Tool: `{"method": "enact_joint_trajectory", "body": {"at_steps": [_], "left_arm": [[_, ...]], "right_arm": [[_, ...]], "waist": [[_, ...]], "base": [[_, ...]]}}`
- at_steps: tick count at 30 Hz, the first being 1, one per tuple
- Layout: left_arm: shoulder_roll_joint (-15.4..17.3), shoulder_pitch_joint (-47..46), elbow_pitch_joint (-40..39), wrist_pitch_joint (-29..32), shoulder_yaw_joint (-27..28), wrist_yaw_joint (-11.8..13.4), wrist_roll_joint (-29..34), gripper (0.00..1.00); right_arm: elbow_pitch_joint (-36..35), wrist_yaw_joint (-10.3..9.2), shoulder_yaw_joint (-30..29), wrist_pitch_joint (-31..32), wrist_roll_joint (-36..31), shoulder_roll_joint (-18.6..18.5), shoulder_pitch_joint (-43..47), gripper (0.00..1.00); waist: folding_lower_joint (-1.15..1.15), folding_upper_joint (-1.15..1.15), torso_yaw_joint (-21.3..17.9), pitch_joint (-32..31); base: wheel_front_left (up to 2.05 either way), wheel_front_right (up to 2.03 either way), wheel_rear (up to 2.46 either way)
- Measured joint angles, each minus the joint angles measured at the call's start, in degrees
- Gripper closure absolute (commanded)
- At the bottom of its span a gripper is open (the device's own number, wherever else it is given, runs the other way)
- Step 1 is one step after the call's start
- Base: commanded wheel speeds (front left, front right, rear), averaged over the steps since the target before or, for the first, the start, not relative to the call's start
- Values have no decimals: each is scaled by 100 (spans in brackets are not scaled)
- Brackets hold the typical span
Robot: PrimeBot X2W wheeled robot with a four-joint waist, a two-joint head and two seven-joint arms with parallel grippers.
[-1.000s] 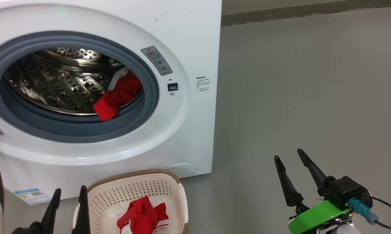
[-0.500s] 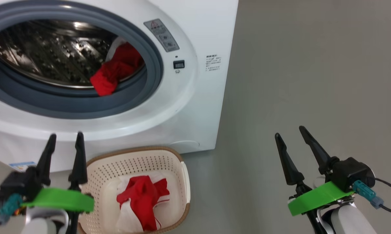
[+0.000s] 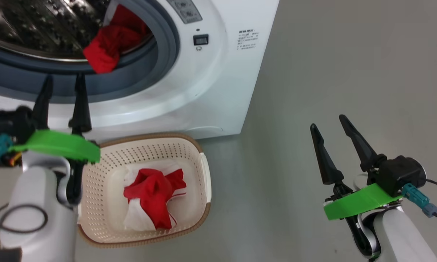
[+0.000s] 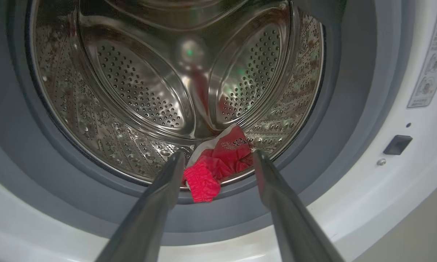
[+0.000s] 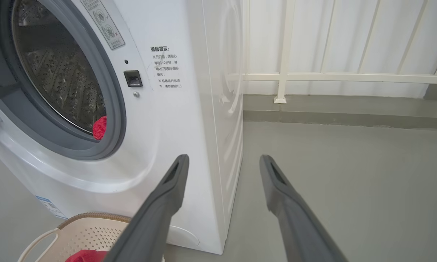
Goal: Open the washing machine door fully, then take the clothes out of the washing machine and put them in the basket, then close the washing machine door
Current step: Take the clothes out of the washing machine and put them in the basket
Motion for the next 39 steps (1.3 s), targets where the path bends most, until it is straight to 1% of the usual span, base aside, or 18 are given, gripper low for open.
{"method": "enact_joint_trajectory", "body": {"at_steps": [9,14,19,24,31,33,39], "left_arm": [[130,-1341,1380,-8,-158,-32,5,0],[141,-2086,2145,8,-147,-48,-125,0],[250,-2700,2828,210,-235,-37,-109,0],[463,-3280,3314,404,-316,60,-15,0],[521,-3674,3668,503,-441,101,33,0],[536,-3744,3785,666,-482,100,43,0],[581,-3758,4005,1411,-651,94,97,0]], "right_arm": [[-87,0,5,1,-57,-30,-160,0],[-115,0,11,1,-100,-81,-274,0],[-132,0,105,0,-99,-101,-361,0],[-175,0,157,0,-97,-101,-514,0],[-179,0,163,1,-91,-99,-538,0],[-179,0,167,1,-90,-96,-553,0],[-181,0,240,0,-40,-56,-623,0]], "waist": [[0,0,-65,529],[0,0,-134,801],[0,0,-215,1042],[0,0,-334,1247],[0,0,-471,1446],[0,0,-511,1490],[0,0,-614,1558]], "base": [[0,0,0],[0,0,0],[0,0,0],[0,0,0],[0,0,0],[0,0,0],[0,0,0]]}}
